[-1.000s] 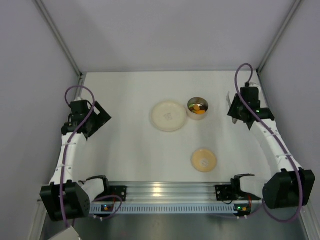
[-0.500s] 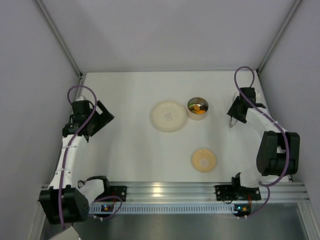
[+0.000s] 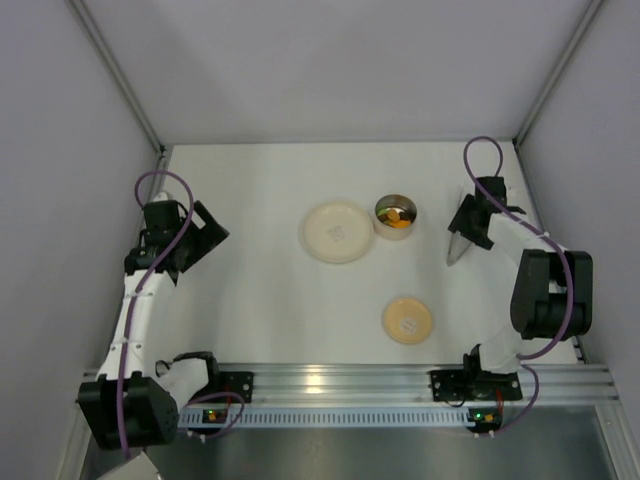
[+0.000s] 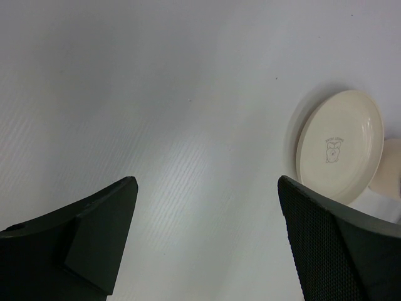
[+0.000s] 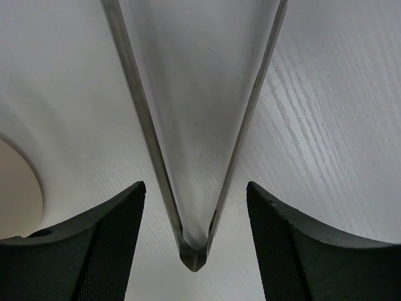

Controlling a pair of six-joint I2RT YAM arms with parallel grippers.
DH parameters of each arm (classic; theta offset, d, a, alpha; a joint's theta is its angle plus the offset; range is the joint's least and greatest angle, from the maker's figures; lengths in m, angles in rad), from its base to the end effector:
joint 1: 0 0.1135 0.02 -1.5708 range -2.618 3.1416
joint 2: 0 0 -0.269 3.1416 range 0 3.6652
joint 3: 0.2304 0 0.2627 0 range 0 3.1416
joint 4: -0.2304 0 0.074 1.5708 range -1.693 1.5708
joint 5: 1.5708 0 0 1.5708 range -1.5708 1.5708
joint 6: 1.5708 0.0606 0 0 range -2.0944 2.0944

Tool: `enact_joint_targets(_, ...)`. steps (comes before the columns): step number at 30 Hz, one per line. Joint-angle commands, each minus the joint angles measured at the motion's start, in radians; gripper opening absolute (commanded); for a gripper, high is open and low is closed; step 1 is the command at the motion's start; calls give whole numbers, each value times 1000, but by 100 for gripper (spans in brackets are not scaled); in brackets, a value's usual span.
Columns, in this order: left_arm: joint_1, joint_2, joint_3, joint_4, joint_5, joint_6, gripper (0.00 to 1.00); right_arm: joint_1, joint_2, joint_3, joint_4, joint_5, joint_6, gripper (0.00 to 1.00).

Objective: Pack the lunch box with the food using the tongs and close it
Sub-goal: Place the clamp at the center of the board.

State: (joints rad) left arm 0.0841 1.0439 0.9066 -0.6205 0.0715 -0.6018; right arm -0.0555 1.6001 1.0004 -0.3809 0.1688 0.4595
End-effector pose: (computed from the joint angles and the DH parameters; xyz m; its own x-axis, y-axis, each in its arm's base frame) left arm 0.2435 0.0162 0.2780 -0.5464 -0.6127 -0.5709 -0.4142 0.7902 -0.4517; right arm 0.3462 -0.0294 0.1764 -0.6778 0.4755 -0.5607 0.5006 0.8571 0.1217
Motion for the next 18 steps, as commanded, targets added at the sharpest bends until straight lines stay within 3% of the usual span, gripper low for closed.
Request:
enact_joint_targets(1,-3,-25,-5,47,7,11,99,-17,3,6,65,-6,-10,66)
enact_joint_targets(18,-7,-19,-3,44,-12,14,98,-15,-320,-22,-32,-61,-18,68)
